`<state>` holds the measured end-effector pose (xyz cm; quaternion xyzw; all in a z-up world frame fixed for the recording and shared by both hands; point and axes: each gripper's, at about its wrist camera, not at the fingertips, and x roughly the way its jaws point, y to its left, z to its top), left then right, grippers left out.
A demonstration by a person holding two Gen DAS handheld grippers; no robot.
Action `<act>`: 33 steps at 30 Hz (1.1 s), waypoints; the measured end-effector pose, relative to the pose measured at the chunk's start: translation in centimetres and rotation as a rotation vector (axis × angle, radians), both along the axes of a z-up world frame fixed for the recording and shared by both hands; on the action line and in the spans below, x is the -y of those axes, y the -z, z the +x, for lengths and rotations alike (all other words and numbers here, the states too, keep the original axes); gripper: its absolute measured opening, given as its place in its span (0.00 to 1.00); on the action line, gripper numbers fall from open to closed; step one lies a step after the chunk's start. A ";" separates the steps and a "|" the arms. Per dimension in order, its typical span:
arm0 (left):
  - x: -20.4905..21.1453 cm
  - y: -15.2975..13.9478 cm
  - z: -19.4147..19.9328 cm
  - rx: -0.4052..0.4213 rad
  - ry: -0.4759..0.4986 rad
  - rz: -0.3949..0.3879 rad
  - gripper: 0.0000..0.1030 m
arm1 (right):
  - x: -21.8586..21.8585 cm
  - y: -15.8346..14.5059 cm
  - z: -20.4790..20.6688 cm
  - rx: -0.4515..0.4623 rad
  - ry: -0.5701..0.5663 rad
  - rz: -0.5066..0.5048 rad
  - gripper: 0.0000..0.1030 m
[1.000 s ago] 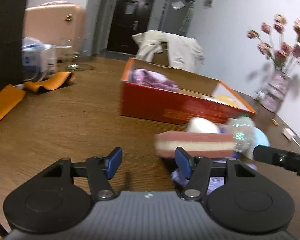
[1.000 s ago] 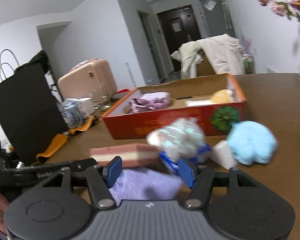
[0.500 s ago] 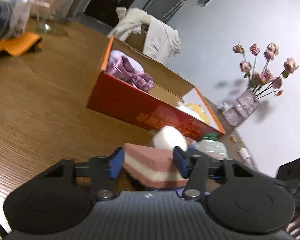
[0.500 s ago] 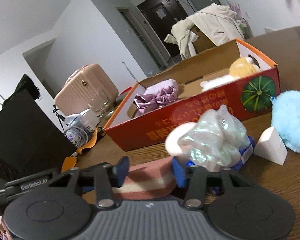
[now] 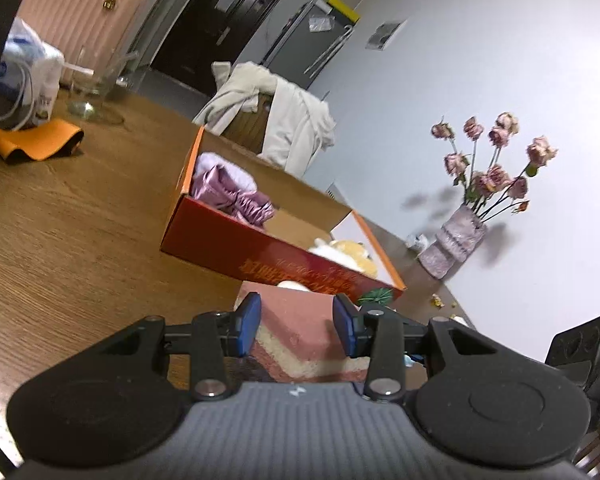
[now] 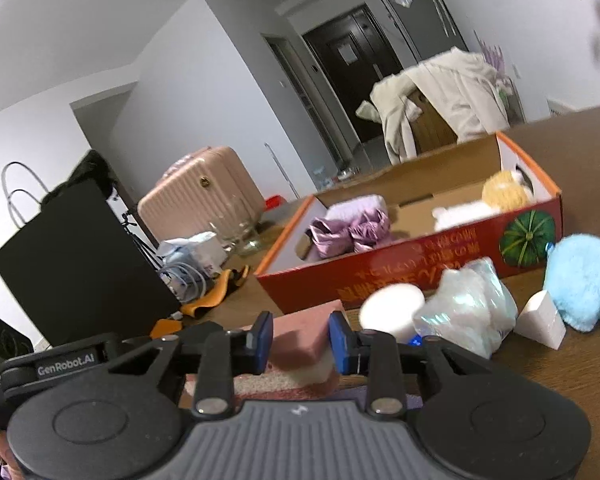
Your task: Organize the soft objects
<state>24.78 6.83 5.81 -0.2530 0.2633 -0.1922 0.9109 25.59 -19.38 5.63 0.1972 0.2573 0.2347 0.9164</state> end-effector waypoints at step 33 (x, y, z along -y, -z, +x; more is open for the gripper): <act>0.5 0.6 19.9 -0.115 -0.025 0.223 0.42 | -2.3 2.9 18.8 -0.119 0.007 0.025 0.30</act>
